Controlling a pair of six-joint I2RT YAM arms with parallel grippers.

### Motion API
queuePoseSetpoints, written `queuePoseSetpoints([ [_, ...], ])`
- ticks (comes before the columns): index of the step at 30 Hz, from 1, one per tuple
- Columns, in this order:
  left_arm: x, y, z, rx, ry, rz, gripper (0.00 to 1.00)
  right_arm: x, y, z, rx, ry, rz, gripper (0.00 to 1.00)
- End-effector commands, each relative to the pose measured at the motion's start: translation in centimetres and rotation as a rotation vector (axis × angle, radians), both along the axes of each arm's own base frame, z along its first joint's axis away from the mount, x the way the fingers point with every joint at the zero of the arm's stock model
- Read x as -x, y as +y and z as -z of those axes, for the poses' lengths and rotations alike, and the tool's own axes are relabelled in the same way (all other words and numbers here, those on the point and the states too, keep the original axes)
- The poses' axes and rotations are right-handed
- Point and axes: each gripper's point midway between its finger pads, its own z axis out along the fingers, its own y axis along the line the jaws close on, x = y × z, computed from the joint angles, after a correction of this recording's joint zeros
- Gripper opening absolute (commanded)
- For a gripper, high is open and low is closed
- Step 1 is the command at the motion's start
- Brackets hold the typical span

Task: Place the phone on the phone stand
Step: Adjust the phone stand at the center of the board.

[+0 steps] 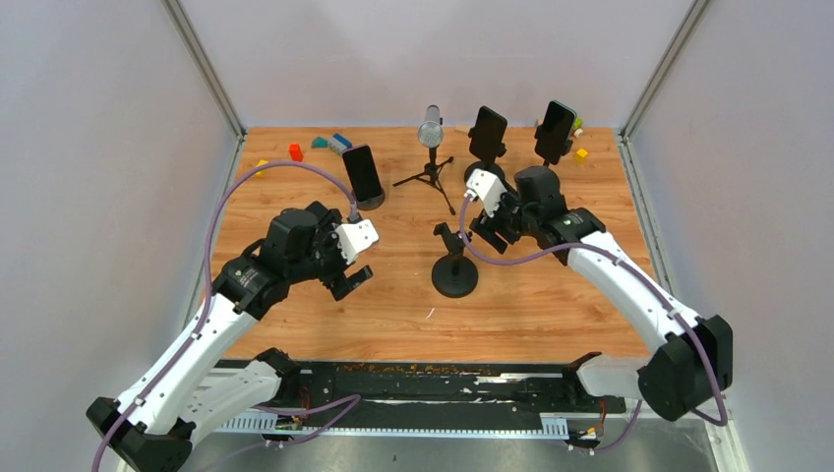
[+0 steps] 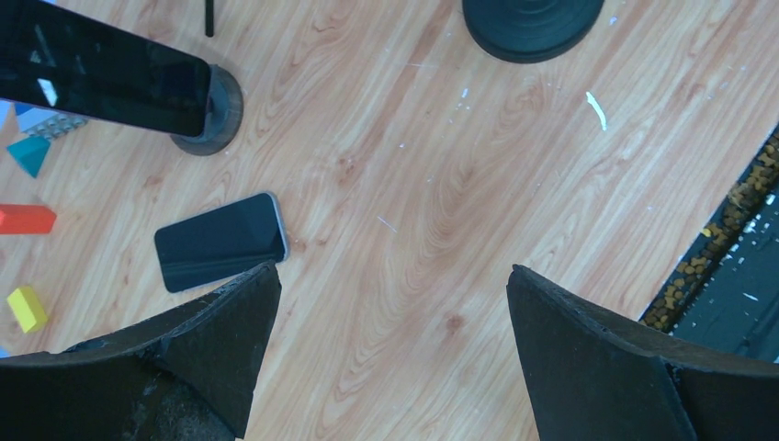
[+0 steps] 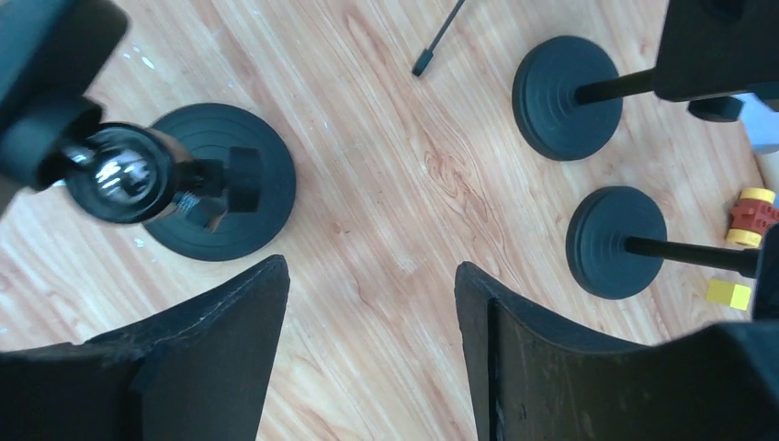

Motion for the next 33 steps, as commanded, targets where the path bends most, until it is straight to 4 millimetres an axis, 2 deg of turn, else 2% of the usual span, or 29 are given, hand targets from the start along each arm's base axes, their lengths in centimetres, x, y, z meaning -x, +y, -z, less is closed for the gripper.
queuePoseSetpoints([
  [1, -1.9, 0.1, -1.3, 0.019, -0.076, -0.056, 1.0, 1.9, 0.7, -5.7, -0.125, -0.061, -0.021, 0.68],
  [5, -3.1, 0.6, -1.4, 0.004, -0.098, -0.123, 1.0, 3.9, 2.0, -8.5, -0.23, -0.024, -0.069, 0.69],
  [8, -3.7, 1.2, -1.1, -0.018, -0.103, -0.162, 1.0, 5.2, 3.8, -10.6, -0.293, 0.017, -0.123, 0.69],
  [12, -3.8, 1.6, -0.7, -0.031, -0.104, -0.184, 1.0, 5.5, 6.5, -12.0, -0.312, 0.045, -0.172, 0.7],
  [16, -3.5, 1.9, -0.8, -0.025, -0.113, -0.19, 1.0, 5.0, 8.6, -10.5, -0.264, 0.088, -0.196, 0.7],
  [20, -3.2, 2.1, -0.8, -0.026, -0.116, -0.192, 1.0, 4.7, 9.7, -8.9, -0.229, 0.118, -0.207, 0.7],
  [30, -2.7, 2.2, 0.1, -0.025, -0.11, -0.183, 1.0, 3.7, 10.3, -5.7, -0.134, 0.141, -0.185, 0.69],
  [33, -2.7, 2.2, 0.4, -0.028, -0.107, -0.182, 1.0, 3.9, 10.4, -5.0, -0.122, 0.16, -0.189, 0.65],
])
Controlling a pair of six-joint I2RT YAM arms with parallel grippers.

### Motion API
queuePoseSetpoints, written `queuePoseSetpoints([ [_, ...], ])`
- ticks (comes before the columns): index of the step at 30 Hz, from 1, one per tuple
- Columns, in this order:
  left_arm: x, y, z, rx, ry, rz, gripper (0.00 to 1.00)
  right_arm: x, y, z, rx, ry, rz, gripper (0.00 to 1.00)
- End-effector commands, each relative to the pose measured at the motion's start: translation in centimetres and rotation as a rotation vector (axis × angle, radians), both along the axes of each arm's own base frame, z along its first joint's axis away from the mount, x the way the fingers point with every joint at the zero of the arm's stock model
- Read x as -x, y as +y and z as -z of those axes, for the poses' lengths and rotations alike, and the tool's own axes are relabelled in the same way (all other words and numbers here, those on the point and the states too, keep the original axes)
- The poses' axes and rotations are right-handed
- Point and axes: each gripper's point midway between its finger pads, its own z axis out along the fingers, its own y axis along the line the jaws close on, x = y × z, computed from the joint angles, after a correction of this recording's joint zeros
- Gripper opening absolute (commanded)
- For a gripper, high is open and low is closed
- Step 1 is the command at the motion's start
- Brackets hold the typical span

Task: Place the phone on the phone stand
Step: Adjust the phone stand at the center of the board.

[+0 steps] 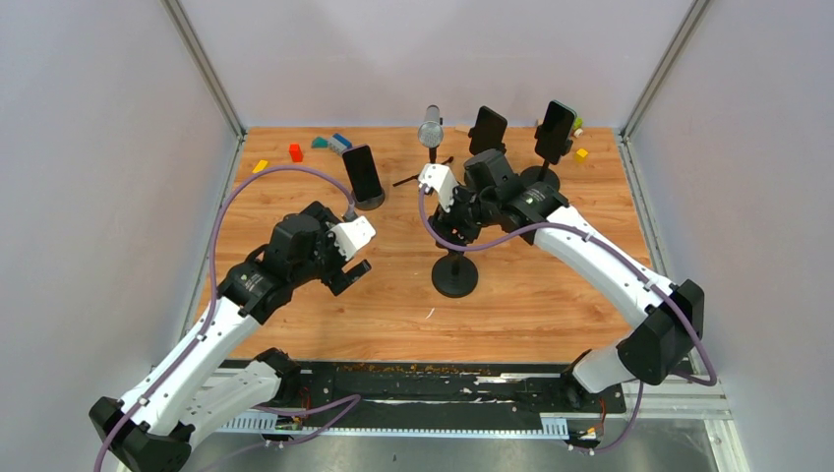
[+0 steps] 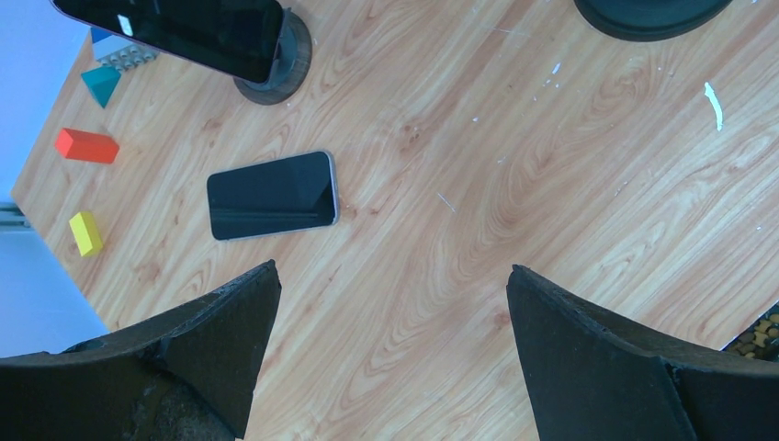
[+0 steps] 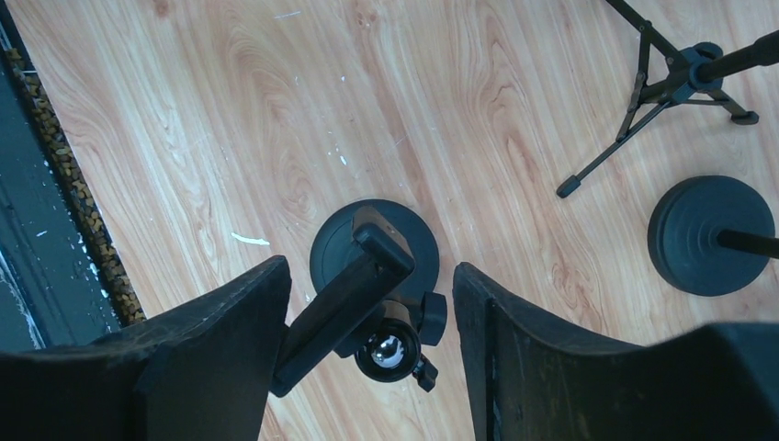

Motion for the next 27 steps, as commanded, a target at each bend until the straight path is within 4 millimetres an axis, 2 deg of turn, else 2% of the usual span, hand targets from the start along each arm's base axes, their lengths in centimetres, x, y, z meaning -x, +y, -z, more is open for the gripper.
queuePoseSetpoints([
  [1, -0.3, -0.2, -0.7, 0.036, -0.029, -0.008, 1.0, -0.5, 0.4, -0.1, 0.012, -0.018, 0.004, 0.64],
  [7, -0.1, 0.0, 0.6, 0.033, -0.011, -0.02, 1.0, -0.5, 0.6, 0.9, 0.039, -0.008, -0.023, 0.48],
  [11, -0.6, 1.1, 1.4, -0.014, -0.015, -0.076, 1.0, -0.4, 0.8, 0.4, 0.037, -0.02, -0.055, 0.36],
  [14, -1.4, 2.3, 1.8, -0.07, -0.014, -0.145, 1.0, -0.4, 0.8, -0.1, 0.05, -0.045, -0.092, 0.33],
  [20, -2.2, 3.1, 2.4, -0.105, 0.024, -0.2, 1.0, 0.4, 0.7, -0.8, 0.085, -0.09, -0.229, 0.28],
  [25, -2.7, 3.3, 2.8, -0.115, 0.048, -0.224, 1.0, 1.7, 0.4, -0.2, 0.142, -0.083, -0.391, 0.26],
  [27, -3.0, 3.7, 3.0, -0.118, 0.067, -0.248, 1.0, 1.7, 0.2, 0.0, 0.166, -0.098, -0.433, 0.26],
])
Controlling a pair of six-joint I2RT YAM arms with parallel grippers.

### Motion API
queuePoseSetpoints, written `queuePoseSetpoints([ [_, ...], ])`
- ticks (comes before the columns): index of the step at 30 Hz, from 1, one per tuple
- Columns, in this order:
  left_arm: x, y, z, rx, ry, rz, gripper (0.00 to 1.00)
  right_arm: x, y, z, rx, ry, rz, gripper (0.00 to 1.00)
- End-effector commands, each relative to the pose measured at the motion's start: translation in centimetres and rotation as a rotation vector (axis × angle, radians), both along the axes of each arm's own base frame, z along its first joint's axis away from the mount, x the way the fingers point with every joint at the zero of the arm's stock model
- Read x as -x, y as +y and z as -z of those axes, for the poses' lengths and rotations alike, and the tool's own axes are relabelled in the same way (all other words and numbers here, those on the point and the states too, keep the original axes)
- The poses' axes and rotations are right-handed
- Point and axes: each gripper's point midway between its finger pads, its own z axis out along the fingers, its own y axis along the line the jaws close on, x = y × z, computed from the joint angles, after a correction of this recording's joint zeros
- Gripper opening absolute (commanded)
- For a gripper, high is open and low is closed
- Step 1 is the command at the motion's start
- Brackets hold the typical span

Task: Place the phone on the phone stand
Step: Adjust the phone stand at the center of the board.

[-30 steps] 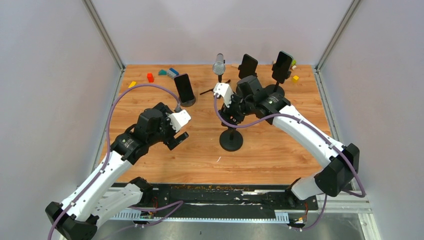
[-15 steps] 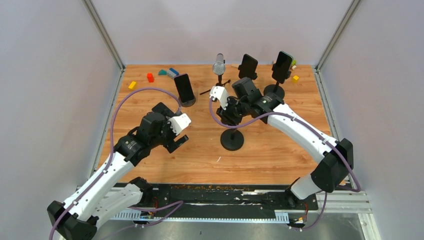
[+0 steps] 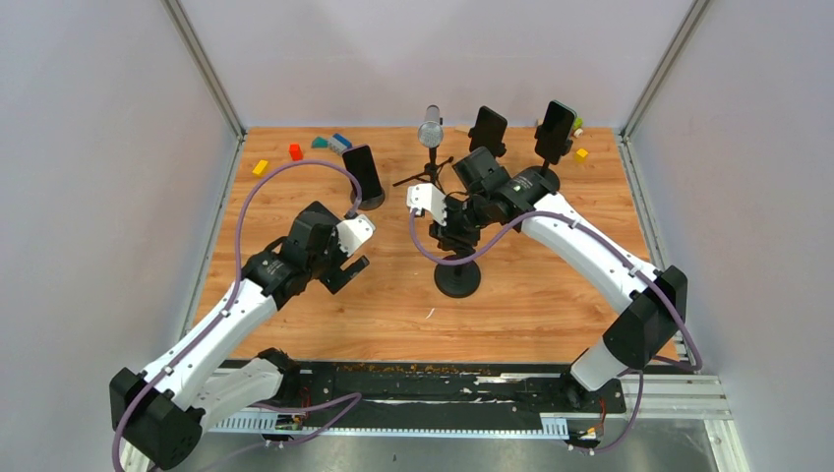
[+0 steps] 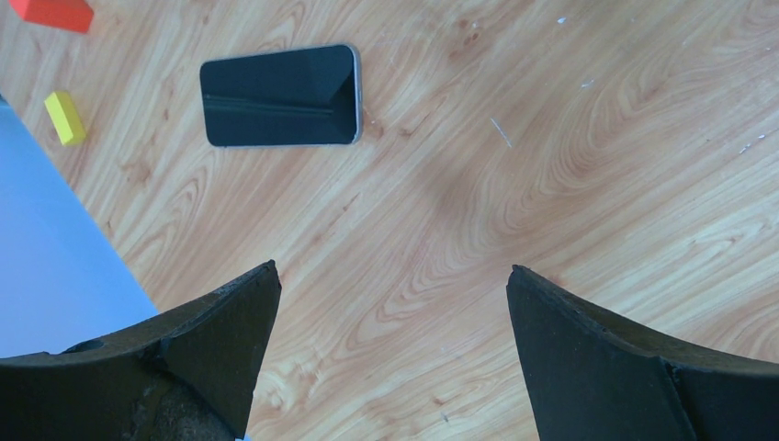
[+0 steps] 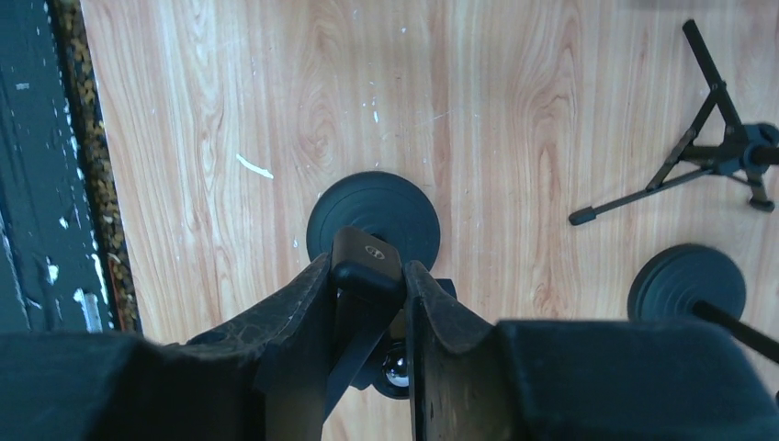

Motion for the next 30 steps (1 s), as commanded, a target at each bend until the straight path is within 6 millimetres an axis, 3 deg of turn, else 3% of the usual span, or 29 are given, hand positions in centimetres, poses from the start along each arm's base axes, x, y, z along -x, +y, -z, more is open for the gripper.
queuePoseSetpoints([
  [1, -1.5, 0.3, -1.8, 0.039, -0.027, -0.073, 1.0, 0.3, 0.3, -1.6, 0.016, -0.086, -0.189, 0.26],
  [11, -3.0, 1.8, -1.1, 0.066, 0.049, -0.166, 1.0, -0.4, 0.0, -1.7, 0.092, -0.165, -0.29, 0.3],
  [16, -4.1, 3.4, -0.7, 0.056, 0.065, -0.239, 1.0, -0.6, 0.1, -2.8, 0.079, -0.172, -0.251, 0.59],
  [22, -6.7, 5.0, -0.3, 0.151, 0.118, -0.353, 1.0, 0.7, 1.3, -5.6, -0.069, -0.146, -0.179, 0.81],
  [27, -9.6, 5.1, 1.6, 0.29, 0.196, -0.475, 1.0, 2.0, 1.6, -8.1, -0.205, -0.171, -0.147, 0.86],
  [30, -11.5, 4.8, 3.3, 0.345, 0.231, -0.548, 1.0, 2.2, 1.1, -8.0, -0.236, -0.196, -0.104, 0.87],
])
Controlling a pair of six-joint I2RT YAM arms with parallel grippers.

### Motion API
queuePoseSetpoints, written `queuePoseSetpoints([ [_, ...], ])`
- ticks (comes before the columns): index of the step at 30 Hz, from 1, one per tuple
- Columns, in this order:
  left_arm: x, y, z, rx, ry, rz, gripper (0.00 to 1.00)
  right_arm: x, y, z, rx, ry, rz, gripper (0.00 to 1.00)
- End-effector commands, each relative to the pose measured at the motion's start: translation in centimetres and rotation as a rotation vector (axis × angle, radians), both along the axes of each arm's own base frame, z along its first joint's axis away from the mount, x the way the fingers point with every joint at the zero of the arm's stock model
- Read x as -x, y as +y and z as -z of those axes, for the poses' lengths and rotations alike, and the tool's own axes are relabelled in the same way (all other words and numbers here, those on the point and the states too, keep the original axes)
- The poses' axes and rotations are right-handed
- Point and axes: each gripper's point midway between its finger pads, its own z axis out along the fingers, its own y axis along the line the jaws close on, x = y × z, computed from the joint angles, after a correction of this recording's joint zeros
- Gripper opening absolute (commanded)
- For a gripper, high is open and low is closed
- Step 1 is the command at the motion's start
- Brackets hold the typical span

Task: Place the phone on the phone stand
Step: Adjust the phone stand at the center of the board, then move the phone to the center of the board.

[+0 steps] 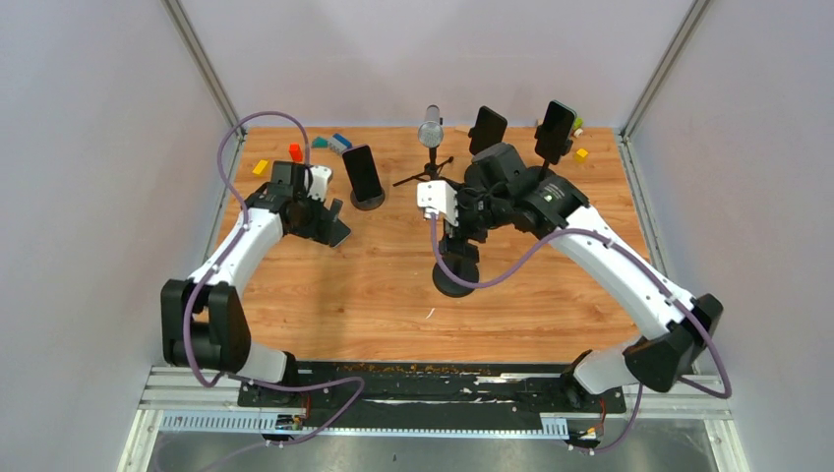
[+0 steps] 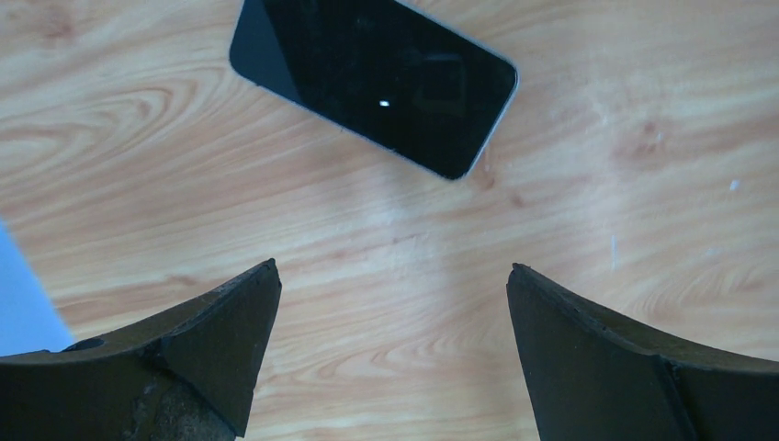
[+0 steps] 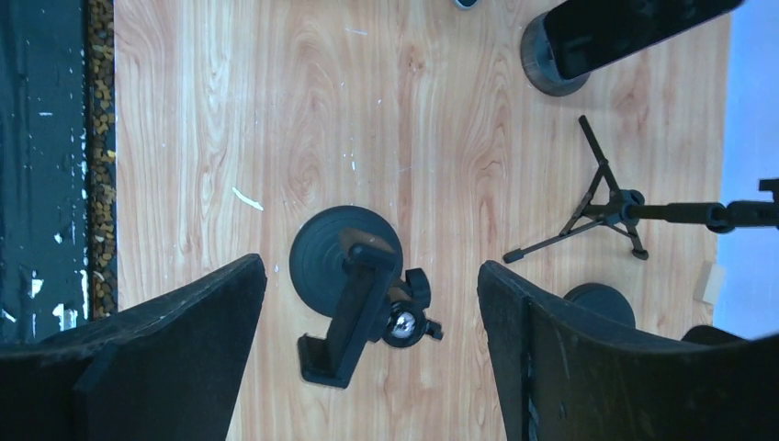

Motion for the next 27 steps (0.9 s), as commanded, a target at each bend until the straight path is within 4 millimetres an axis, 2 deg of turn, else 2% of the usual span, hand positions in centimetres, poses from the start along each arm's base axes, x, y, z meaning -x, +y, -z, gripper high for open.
queuePoseSetpoints([
  [1, -3.5, -1.8, 0.2, 0.176, -0.021, -0.147, 1.0, 0.8, 0.4, -2.7, -0.152, -0.053, 0.042, 0.87],
  [7, -5.8, -3.3, 4.4, 0.308, 0.068, -0.334, 1.0, 1.9, -1.1, -1.8, -0.177, -0.067, 0.085, 0.88],
  [11, -6.9, -3.4, 6.0, 0.339, 0.079, -0.423, 1.0, 1.8, -2.0, -0.8, -0.164, -0.084, 0.113, 0.88],
  [18, -7.6, -4.3, 7.6, 0.41, 0.117, -0.507, 1.0, 1.9, -2.4, -0.5, -0.178, -0.073, 0.115, 0.88],
  [27, -7.9, -3.7, 8.5, 0.404, 0.108, -0.587, 1.0, 2.6, -1.9, 0.4, -0.182, -0.03, 0.081, 0.88],
])
